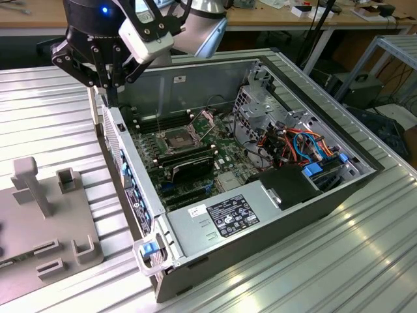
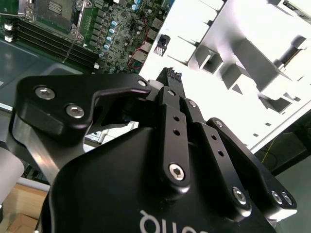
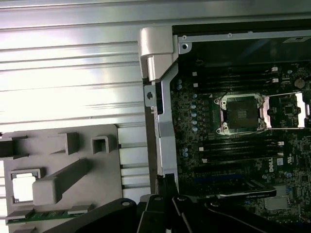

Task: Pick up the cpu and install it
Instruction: 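Reach for the cpu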

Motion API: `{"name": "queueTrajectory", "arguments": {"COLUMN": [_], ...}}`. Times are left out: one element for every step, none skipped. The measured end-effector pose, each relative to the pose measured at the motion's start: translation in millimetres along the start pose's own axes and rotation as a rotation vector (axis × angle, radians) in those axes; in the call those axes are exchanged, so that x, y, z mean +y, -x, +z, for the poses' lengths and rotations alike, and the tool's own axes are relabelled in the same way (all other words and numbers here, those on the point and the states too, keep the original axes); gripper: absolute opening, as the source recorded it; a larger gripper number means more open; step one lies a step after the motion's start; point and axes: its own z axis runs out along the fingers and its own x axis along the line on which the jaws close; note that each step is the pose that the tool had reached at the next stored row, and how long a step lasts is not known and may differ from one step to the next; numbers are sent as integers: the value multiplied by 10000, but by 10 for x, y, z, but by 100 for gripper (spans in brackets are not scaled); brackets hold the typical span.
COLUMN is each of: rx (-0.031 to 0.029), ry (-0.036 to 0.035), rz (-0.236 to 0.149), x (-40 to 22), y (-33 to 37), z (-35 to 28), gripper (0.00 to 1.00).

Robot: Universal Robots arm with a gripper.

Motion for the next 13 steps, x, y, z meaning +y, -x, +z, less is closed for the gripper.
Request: {"name": "queueTrajectory", "arguments": {"rx": [1, 0, 1, 1, 0, 1, 1, 0, 0, 1, 1, 1, 0], "ry": [0, 0, 0, 0, 0, 1, 0, 0, 0, 0, 0, 0, 0], "rz": [0, 0, 0, -1, -1, -1, -1, -1, -1, -1, 0, -2, -1], "x": [-1, -2, -2, -4, -5, -6, -7, -8, -8, -9, -12, -14, -14], "y": [-13, -28, -37, -57, -71, -81, -92, -100, -112, -124, -169, -190, -191], "z": [-1, -1, -1, -2, -2, -2, -3, -3, -3, -4, -5, -6, -5], "gripper": [11, 11, 11, 11, 11, 11, 11, 11, 11, 11, 11, 11, 11]}}
